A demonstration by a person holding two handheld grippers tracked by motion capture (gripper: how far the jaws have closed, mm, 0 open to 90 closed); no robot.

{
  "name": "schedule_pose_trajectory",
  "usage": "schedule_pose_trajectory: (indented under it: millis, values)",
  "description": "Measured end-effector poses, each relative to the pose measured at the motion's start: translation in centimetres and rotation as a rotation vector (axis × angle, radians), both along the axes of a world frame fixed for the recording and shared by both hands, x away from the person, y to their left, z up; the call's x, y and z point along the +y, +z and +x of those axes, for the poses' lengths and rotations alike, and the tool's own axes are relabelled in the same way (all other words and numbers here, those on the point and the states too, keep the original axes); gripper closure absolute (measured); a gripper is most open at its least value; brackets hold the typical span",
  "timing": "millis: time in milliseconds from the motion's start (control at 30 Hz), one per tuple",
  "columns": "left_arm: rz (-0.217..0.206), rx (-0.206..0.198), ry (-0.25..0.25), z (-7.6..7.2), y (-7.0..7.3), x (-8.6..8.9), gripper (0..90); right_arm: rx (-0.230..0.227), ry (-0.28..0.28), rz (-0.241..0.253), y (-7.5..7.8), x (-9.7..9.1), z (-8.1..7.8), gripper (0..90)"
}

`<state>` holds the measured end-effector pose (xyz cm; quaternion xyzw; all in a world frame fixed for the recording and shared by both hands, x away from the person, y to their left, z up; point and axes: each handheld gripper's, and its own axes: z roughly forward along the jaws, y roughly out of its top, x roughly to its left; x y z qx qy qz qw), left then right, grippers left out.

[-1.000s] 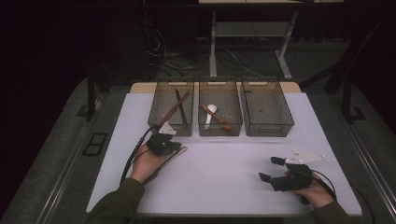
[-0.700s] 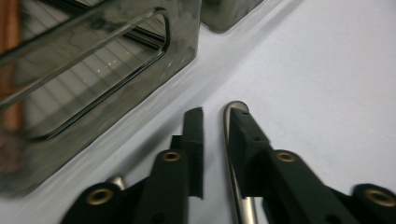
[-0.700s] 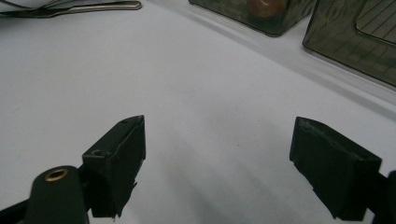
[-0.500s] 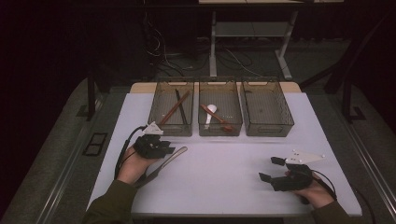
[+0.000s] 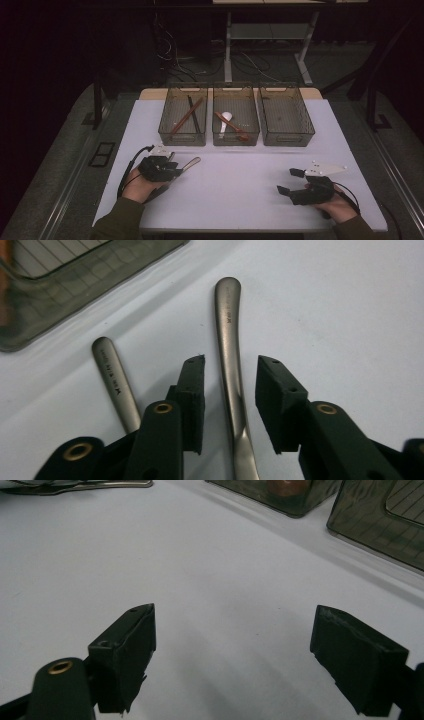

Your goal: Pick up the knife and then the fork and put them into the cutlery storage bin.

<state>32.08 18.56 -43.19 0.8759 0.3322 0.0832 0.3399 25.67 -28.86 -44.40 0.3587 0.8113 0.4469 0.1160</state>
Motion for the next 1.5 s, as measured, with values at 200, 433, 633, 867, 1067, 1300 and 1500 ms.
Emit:
schedule_pose_trajectory:
  millis: [200, 433, 633, 867, 1067, 1300, 1500]
  values:
    - [0.039, 0.005, -0.012, -0.1, -0.6, -0.3, 70.2, -0.001, -0.001, 0.001, 0.0, 0.0, 0.0, 18.3]
    - [0.087, -0.034, 0.0, -0.7, -0.7, -0.9, 73.5, -0.003, 0.004, -0.004, 0.0, 0.1, 0.0, 18.2]
    - [0.054, -0.009, 0.02, -0.6, -0.8, -0.7, 78.6, -0.004, 0.007, -0.006, 0.0, 0.2, 0.0, 18.3]
    - [0.034, 0.016, 0.046, -0.4, -0.7, -0.7, 79.1, -0.003, 0.008, -0.004, 0.0, 0.2, 0.0, 18.2]
    - [0.046, 0.026, 0.068, -0.4, -0.5, -0.9, 79.1, -0.004, 0.007, -0.002, 0.0, 0.2, 0.1, 18.2]
    - [0.026, 0.041, 0.037, -0.7, -0.4, -1.8, 79.1, -0.003, 0.006, 0.0, 0.0, 0.2, 0.1, 18.2]
    - [-0.008, 0.035, -0.006, -1.1, 0.3, -3.6, 79.1, -0.005, 0.007, 0.001, 0.1, 0.2, 0.0, 18.3]
